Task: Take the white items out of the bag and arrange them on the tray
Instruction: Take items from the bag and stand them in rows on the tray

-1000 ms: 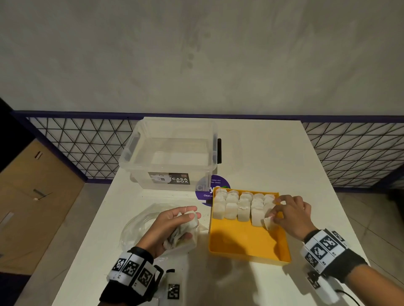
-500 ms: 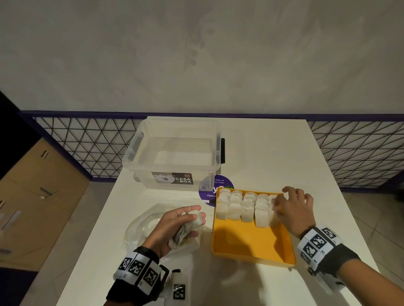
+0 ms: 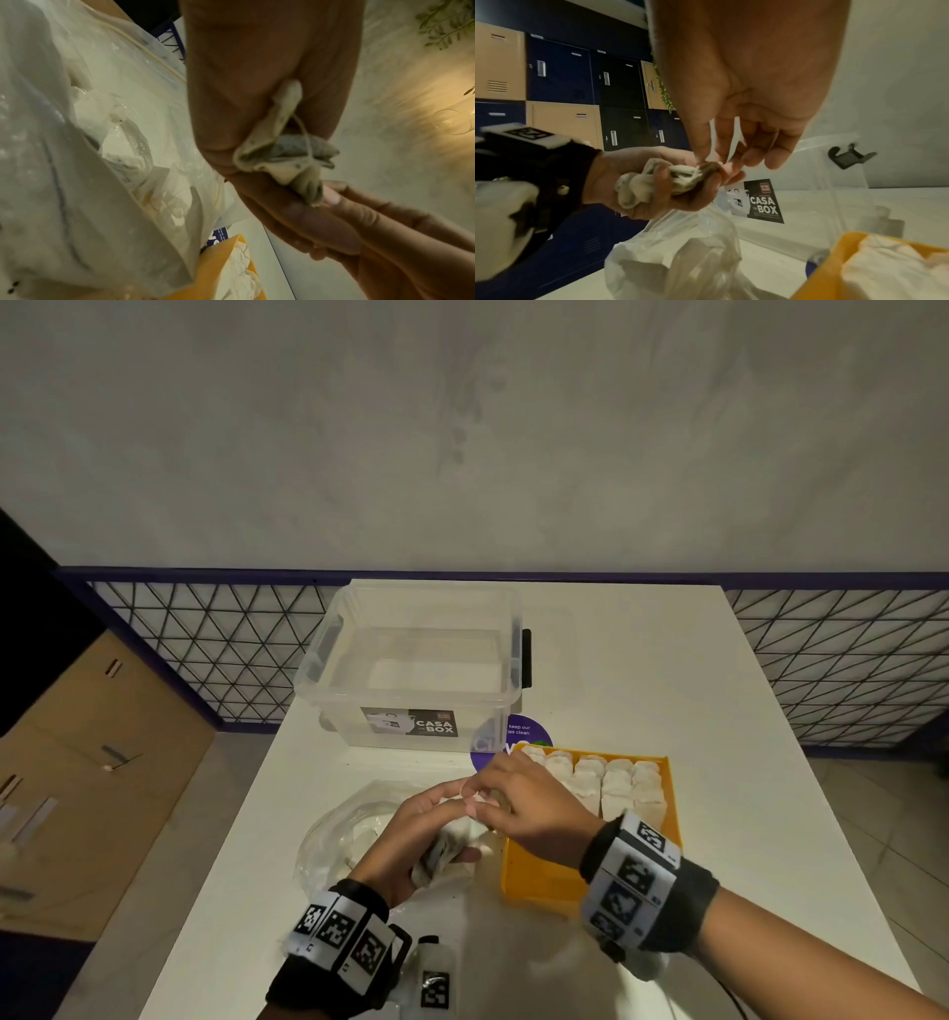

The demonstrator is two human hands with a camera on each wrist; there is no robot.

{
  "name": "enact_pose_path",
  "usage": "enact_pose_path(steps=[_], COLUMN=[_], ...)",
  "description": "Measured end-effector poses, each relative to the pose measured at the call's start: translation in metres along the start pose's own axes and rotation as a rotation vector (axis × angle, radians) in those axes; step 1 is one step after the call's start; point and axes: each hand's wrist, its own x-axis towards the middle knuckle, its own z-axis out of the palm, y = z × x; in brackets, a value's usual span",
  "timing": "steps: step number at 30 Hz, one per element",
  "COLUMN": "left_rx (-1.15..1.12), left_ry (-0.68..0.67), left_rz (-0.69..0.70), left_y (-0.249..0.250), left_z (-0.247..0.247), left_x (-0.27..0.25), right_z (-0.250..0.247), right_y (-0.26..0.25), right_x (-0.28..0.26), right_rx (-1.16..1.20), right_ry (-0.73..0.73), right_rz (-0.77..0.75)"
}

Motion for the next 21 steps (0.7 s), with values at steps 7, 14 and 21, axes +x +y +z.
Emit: enact_pose_path(steps=[7,14,21], left_rx=[-0.066,-0.131,-0.132], left_ry=[-0.036,-0.035,0.076], left_rz=[-0.021,-0.016,0.002], left_y=[-0.002,0.000,-0.002], left_z=[-0.005,-0.009,-0.013], left_x=[-0.008,-0.007,-0.002], right_z=[-0.002,-0.004,-0.003], right_y=[-0.004,0.005,0.013], right_x=[0.006,0.003,0.000], right_rx=[0.209,0.586,0.652], right_ry=[-0.034,0.112,0.094], right_rz=[0.021,0.182,0.245])
